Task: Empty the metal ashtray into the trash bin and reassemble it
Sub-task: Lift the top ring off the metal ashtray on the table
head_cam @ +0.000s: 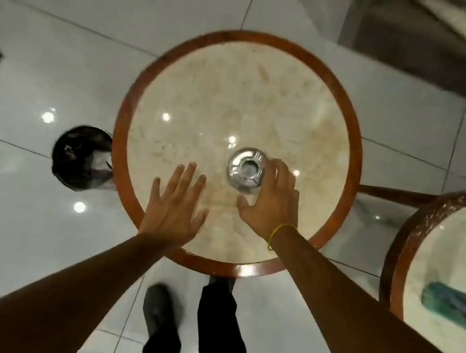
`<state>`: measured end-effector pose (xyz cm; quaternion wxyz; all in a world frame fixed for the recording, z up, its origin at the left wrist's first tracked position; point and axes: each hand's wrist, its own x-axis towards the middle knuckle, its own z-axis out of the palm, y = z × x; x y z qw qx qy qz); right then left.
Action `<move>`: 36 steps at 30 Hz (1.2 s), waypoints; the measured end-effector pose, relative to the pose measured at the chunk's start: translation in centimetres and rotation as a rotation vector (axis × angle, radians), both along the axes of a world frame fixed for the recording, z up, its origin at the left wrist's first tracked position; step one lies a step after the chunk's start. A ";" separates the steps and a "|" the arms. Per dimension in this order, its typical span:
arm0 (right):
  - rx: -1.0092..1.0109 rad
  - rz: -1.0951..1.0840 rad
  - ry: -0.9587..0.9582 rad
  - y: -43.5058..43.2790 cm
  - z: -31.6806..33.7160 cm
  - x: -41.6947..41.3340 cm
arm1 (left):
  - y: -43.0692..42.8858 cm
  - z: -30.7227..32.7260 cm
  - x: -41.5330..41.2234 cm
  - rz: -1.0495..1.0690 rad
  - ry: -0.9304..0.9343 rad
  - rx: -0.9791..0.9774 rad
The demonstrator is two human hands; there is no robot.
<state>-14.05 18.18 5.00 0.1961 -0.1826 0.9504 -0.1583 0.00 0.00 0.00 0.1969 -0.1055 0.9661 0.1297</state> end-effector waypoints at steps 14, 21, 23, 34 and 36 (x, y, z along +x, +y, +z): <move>0.079 0.125 0.034 -3.5 -5.0 -2.4 | 1.1 -8.0 2.2 0.003 0.219 -0.079; 0.065 0.131 -0.049 -3.8 -5.0 -2.8 | 1.2 -8.1 2.3 0.001 0.247 -0.089; 0.058 0.138 -0.058 -4.0 -5.0 -2.9 | 1.1 -8.2 2.4 0.008 0.255 -0.086; -0.207 0.055 -0.087 -3.0 -3.1 -3.5 | 1.1 -8.7 2.6 0.020 0.282 -0.079; -0.253 0.022 -0.059 -1.6 -2.7 -4.0 | 1.1 -8.7 2.6 0.020 0.283 -0.074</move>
